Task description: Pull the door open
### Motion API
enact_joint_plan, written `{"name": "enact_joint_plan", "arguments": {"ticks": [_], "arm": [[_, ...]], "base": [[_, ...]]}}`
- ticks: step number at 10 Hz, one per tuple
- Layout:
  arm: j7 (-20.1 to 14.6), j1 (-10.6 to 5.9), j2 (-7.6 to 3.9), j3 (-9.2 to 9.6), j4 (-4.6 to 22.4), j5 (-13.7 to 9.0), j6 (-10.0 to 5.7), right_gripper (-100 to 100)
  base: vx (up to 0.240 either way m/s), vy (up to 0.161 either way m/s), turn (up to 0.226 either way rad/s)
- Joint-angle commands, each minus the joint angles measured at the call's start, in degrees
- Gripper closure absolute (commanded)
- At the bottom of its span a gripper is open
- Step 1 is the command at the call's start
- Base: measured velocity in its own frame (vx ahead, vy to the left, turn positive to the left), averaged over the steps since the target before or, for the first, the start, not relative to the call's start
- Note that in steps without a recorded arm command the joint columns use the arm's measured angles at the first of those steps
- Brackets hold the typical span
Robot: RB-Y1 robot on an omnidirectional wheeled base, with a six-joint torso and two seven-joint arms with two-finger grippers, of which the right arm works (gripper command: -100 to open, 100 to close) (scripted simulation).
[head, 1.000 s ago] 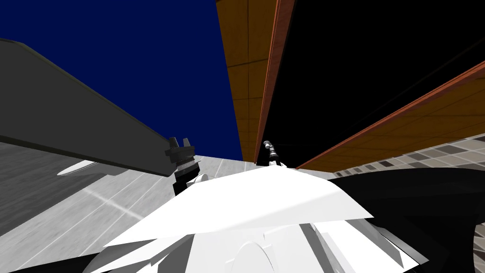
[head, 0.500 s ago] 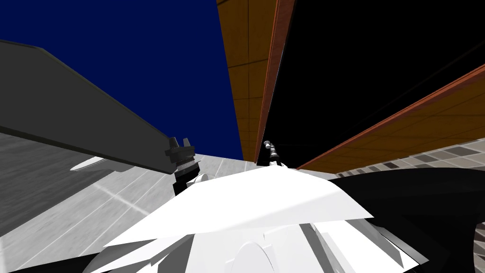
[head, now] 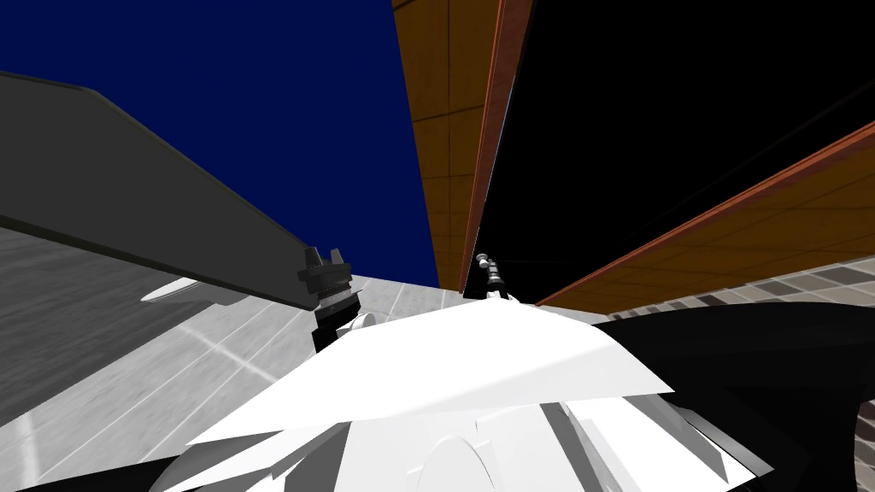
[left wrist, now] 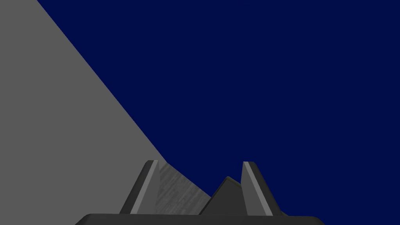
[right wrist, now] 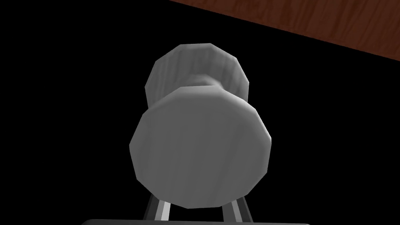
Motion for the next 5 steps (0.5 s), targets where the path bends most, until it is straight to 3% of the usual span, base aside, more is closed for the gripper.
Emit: {"name": "enact_joint_plan", "arguments": {"ticks": [1, 3, 5], "arm": [[-2.9, -0.05, 0.99, 1.28, -1.3, -0.4, 0.18, 100], [-3.6, -0.05, 0.99, 1.28, -0.7, -0.4, 0.18, 100], [-7.3, 0.29, 0.78, 1.82, -1.6, -1.4, 0.2, 100]], "base": [[-0.045, -0.011, 0.054], [-0.031, -0.004, 0.034], [-0.036, -0.008, 0.055]]}}
